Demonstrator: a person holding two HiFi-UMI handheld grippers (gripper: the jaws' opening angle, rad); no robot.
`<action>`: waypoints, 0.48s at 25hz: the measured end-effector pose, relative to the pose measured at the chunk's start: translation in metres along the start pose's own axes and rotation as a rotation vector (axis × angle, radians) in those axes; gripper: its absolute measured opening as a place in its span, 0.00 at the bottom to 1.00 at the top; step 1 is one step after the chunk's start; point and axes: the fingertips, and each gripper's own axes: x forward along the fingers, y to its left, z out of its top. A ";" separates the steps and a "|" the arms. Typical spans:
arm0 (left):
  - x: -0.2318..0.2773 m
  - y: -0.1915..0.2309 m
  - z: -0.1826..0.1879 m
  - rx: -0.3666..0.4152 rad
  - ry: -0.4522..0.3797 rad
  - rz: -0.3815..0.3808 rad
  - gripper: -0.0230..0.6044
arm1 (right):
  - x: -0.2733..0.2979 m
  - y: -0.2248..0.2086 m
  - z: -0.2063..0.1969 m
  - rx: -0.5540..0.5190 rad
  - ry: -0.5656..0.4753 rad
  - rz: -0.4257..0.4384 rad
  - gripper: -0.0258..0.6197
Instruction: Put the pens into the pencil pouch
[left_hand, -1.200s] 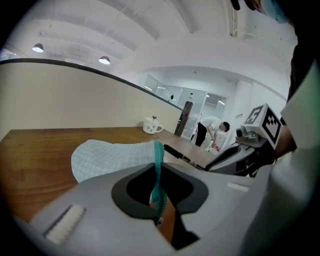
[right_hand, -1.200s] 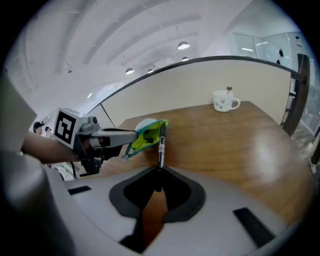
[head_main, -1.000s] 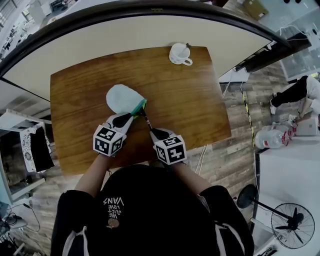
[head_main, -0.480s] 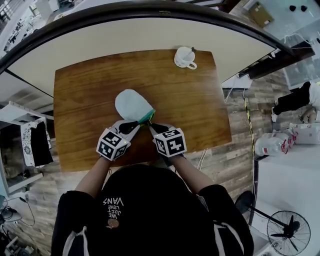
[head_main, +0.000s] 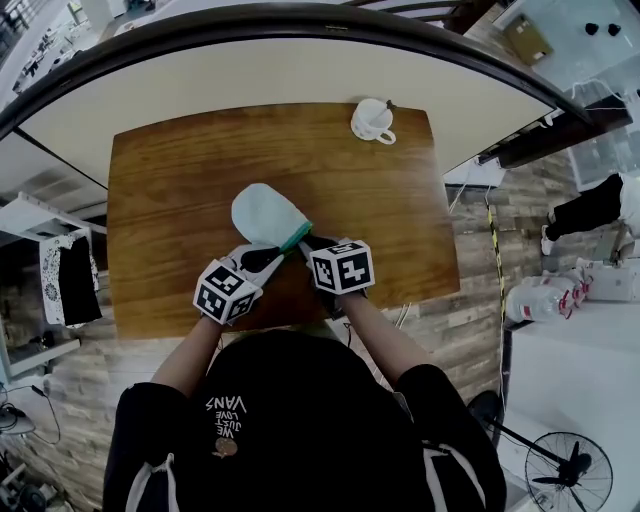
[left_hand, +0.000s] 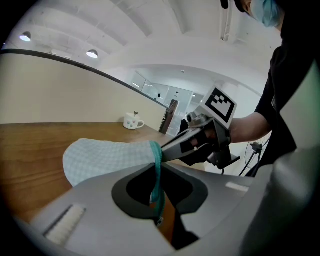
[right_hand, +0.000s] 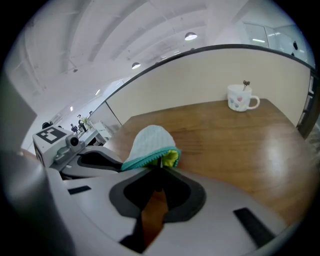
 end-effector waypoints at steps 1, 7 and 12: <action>0.000 0.000 0.001 -0.007 -0.006 0.002 0.10 | 0.000 -0.002 0.003 0.012 -0.020 0.004 0.11; 0.004 0.005 0.010 -0.073 -0.058 0.021 0.10 | -0.004 -0.008 0.018 0.121 -0.149 0.043 0.11; 0.010 0.012 0.015 -0.116 -0.077 0.039 0.10 | -0.019 -0.021 0.024 0.229 -0.249 0.046 0.11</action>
